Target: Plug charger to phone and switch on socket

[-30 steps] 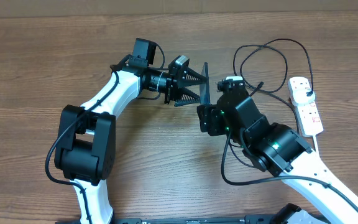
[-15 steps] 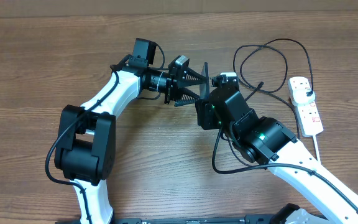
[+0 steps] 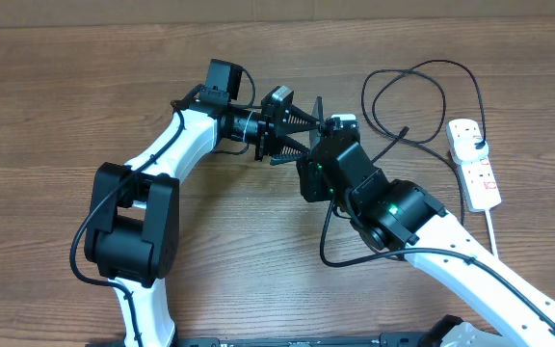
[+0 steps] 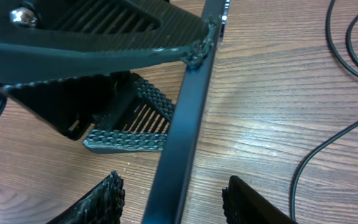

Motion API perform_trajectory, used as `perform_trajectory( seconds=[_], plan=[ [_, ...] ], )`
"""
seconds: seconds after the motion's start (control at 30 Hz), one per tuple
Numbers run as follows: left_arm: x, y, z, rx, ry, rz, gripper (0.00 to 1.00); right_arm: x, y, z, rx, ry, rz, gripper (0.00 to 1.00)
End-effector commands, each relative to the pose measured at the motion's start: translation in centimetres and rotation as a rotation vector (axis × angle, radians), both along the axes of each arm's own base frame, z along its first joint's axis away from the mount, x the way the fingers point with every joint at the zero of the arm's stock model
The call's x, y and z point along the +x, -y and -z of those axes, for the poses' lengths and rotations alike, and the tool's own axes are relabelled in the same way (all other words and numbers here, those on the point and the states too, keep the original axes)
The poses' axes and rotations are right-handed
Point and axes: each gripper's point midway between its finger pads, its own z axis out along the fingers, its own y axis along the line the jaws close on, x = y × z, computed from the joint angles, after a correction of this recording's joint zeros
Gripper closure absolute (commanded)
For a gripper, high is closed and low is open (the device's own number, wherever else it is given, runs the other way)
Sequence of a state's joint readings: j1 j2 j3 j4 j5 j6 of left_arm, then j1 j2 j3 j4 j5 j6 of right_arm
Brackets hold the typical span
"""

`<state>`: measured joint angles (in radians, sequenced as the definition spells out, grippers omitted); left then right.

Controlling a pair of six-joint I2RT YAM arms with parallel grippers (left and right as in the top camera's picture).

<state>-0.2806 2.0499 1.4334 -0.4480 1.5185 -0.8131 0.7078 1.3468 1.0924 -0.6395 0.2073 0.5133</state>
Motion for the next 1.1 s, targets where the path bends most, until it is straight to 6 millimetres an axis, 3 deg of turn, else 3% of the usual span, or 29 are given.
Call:
perform_trajectory(
  seconds=[0.0,0.7,0.83,0.97,1.07],
  plan=[
    [0.0,0.01,-1.24,-0.047,0.009,0.024,0.76,0.62,-0.09,-1.2,0.012,0.039,0.021,0.51],
    [0.0,0.01,-1.25,-0.047,0.008,0.024,0.75,1.0,0.15,-1.45,0.006,0.059,0.039,0.94],
    [0.0,0.01,-1.24,-0.047,0.008,0.024,0.75,1.0,0.14,-1.47,0.007,0.059,0.039,0.96],
    [0.05,0.02,-1.15,-0.041,0.01,0.021,0.66,1.0,0.13,-1.47,0.009,0.058,0.041,0.96],
    [0.21,0.06,-0.86,-0.025,0.015,0.011,0.45,1.0,0.14,-1.46,0.011,0.057,0.044,0.96]
  ],
)
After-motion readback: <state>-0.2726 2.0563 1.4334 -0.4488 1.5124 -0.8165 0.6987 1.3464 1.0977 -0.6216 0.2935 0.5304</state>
